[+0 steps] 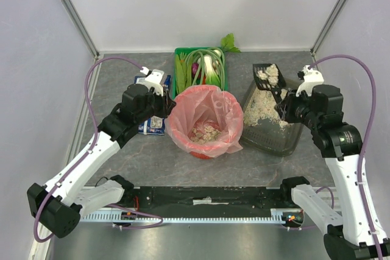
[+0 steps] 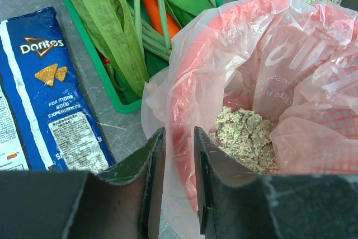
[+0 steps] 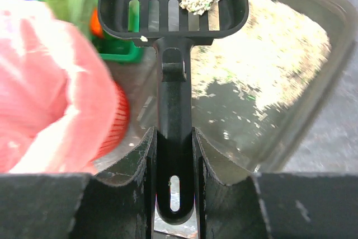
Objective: Clean the litter box
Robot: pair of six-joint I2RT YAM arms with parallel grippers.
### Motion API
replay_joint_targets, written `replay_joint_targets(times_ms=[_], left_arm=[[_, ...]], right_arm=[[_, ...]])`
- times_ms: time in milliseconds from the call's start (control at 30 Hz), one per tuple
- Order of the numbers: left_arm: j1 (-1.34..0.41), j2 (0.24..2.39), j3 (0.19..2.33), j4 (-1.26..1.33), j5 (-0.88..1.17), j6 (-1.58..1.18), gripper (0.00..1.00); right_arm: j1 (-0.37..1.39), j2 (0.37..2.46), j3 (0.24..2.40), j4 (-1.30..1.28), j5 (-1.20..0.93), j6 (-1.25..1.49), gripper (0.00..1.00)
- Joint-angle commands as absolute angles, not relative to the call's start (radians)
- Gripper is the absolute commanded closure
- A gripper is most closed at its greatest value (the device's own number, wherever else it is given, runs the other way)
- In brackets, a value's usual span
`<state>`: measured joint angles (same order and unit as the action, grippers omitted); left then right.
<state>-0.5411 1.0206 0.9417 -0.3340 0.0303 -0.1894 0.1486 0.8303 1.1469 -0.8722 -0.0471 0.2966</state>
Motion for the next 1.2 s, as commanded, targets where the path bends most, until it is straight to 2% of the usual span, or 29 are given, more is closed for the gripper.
replay_joint_targets(times_ms=[0,233,500,767,833,1067,1167], left_arm=[[-0.545,0.993,0.939,-0.284,0.041,-0.158,0.67],[-0.545,0.991,0.939,-0.284,0.035,-0.156,0.67],[-0.545,0.996,0.937,-0.285,0.020,-0.155,0.67],[-0.545,0.980,0.928,-0.273,0.003,-0.153,0.67],[-0.545,0.982,0.930,-0.275,0.003,-0.153,0.68],[-0.545,0.983,0.930,-0.275,0.002,-0.149,0.68],[-0.545,0.982,0.931,-0.276,0.002,-0.147,0.68]], right_arm=[[0.153,0.841,1.245,-0.862,-0.276,0.209,1.00],[0.192,0.883,1.334,-0.897,-0.371,0.143,1.00],[0.509,0.972,1.394,-0.905,-0.203,0.156,1.00],[0.940,1.132,1.508,-1.092,0.297,0.149,1.00],[0.994,1.146,1.526,-1.106,0.369,0.143,1.00],[1.252,1.272,1.493,-1.166,0.904,0.075,1.00],[1.311,1.295,1.462,-1.117,0.997,0.006,1.00]])
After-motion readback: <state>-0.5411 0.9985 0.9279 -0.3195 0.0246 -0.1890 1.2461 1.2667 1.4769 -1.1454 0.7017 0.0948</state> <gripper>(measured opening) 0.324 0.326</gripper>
